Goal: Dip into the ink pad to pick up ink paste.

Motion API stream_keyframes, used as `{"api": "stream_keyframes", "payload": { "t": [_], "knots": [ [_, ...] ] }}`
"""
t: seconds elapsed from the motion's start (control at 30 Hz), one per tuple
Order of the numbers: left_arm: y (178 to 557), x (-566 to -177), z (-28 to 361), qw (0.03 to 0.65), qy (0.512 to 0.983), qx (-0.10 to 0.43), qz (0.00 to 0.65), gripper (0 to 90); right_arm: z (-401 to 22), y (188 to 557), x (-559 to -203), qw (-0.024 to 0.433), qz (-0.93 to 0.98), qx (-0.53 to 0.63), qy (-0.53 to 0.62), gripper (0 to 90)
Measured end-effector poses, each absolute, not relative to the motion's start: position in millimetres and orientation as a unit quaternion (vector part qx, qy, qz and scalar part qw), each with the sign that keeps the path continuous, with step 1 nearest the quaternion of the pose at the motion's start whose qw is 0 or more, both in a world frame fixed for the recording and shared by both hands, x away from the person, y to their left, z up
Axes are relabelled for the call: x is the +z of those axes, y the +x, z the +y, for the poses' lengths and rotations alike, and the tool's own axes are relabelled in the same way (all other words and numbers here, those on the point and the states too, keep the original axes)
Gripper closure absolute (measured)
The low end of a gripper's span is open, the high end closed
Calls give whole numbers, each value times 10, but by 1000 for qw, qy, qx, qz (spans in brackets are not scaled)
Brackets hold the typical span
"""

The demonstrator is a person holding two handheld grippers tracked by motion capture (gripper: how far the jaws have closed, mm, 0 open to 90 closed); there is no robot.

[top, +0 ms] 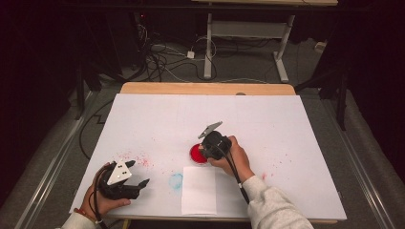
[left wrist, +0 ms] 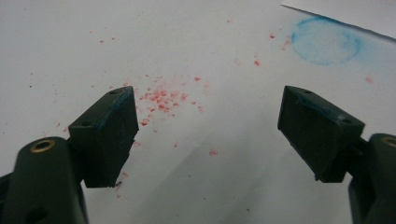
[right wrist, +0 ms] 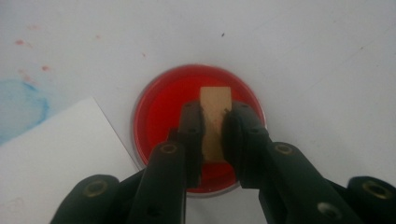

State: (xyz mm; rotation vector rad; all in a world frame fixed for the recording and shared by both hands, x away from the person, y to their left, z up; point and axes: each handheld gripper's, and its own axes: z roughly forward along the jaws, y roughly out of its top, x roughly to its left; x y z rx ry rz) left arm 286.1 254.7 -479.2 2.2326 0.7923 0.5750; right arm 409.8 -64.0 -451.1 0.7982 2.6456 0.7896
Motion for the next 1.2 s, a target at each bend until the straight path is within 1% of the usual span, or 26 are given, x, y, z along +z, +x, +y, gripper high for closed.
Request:
{"api": "stream_keyframes", "payload": {
  "t": [0.07,1.2],
  "knots": [
    [2862,-4793,2548,346,859,221,306,195,-657,4104,-4518,128,911,277,279,761],
    [2890,-4811,2539,346,861,215,306,195,-696,4066,-4564,136,902,296,285,760]
  ]
}}
